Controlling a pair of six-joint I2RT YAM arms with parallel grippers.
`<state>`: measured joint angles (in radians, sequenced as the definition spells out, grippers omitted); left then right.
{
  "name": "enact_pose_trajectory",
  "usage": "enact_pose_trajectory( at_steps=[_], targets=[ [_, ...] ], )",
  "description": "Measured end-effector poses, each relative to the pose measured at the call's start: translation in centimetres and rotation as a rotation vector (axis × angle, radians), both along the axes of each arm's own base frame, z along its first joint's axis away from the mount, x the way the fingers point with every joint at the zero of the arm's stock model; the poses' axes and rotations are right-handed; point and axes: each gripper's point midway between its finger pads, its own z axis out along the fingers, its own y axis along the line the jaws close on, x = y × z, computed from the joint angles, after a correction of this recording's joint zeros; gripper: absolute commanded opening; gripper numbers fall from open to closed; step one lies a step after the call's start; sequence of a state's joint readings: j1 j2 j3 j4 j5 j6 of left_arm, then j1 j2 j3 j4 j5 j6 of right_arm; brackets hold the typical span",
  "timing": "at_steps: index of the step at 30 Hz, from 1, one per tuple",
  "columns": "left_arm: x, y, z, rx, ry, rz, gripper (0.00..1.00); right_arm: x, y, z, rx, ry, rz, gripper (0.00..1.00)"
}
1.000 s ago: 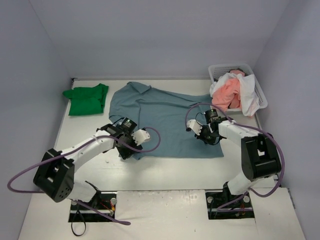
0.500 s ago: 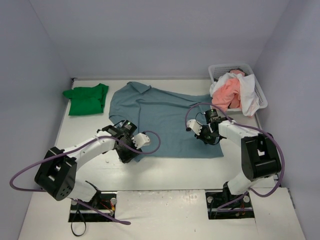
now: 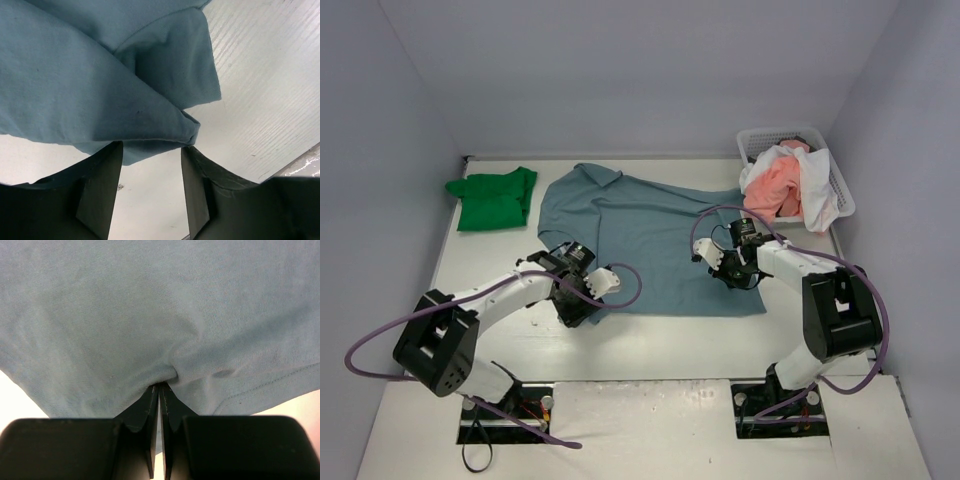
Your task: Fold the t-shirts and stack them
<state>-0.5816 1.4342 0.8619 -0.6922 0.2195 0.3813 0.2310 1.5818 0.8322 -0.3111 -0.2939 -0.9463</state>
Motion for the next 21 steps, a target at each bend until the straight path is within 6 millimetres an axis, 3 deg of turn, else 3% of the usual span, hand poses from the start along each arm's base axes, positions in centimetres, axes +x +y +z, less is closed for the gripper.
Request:
enact_pose_trajectory(
  at_steps=[6,8,9,12,18,21],
  targets=[
    [-0.2,0.1,-0.2,0.003,0.005,0.002,0.46,0.0,0.0,0.0,0.002,0.001,0.001,0.03],
    [-0.1,0.0,-0.3,0.001,0.003,0.005,0.38,0.0,0.0,0.0,0.003,0.001,0.0,0.02],
    [0.0,0.0,-0.4,0.0,0.003,0.008,0.28,0.0,0.0,0.0,0.003,0.001,0.0,0.02],
    [0.0,-0.1,-0.7,0.002,0.011,0.018,0.14,0.0,0.1,0.0,0.003,0.001,0.0,0.02],
    [0.1,-0.2,-1.3,0.01,0.025,0.019,0.0,-0.1,0.2,0.0,0.01,0.003,0.001,0.02],
    [0.0,-0.2,-1.5,0.01,0.031,0.017,0.0,0.0,0.2,0.0,0.011,0.003,0.0,0.02]
  ],
)
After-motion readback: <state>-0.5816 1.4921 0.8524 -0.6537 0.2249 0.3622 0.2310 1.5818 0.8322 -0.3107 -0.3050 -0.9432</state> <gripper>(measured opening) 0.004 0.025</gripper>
